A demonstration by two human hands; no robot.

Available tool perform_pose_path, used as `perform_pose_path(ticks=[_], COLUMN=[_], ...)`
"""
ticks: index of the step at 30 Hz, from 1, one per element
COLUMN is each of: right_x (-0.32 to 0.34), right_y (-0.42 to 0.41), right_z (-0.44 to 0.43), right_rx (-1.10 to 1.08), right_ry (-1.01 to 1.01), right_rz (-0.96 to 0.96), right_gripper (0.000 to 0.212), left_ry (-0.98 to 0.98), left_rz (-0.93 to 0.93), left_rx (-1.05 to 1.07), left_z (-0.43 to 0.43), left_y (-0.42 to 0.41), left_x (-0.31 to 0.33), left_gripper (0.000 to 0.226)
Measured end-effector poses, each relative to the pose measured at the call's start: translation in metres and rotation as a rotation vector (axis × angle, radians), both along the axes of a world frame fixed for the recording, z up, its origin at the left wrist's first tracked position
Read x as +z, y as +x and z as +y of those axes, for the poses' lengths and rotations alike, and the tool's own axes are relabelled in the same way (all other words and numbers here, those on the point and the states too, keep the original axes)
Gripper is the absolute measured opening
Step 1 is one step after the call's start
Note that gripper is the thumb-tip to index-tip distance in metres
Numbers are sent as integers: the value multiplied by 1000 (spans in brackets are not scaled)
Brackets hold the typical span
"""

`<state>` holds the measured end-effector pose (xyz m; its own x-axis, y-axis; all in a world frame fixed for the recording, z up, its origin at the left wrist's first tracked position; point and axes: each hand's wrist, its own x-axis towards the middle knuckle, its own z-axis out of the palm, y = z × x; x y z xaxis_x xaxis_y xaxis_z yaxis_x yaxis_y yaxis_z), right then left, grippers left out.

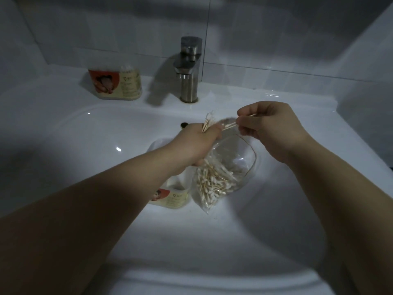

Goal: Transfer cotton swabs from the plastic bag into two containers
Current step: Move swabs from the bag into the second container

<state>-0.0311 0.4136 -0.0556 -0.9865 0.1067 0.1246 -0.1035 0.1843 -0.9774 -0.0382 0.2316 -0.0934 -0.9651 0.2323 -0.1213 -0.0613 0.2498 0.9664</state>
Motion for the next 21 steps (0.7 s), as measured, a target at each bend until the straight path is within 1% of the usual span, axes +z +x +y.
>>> perform_pose_path(ticks=[3, 6, 8, 11, 15, 17, 18, 20, 21], right_x=[0, -1, -2, -3, -7, -9, -10, -9, -9], right_y=[0, 1, 2, 6, 5, 4, 4, 2, 2], right_z=[2, 1, -1, -8, -13, -14, -15, -16, -16], right_rx=[-2, 30, 84, 177, 140, 113, 102, 79, 69], right_ry=[18, 17, 52, 83, 136, 90, 32, -83, -92], right_rz=[-6, -12, -16, -19, 18, 22, 19, 18, 22], right_gripper=[12, 12, 12, 16, 16, 15, 16, 19, 21], left_ry=[65, 101, 154, 290, 332, 359, 355, 333, 321], left_rz=[-6, -6, -30, -68, -100, -114, -116, -124, -128], left_rx=[66, 125, 110, 45, -25, -46, -46, -48, -55], left_z=[0, 0, 1, 3, 7, 8, 9, 9, 9], left_y=[0, 0, 2, 5, 7, 7, 8, 9, 9], left_x=[1, 2, 4, 5, 2, 1, 2, 4, 5], left_gripper=[34, 38, 38, 38, 31, 24, 22, 22, 22])
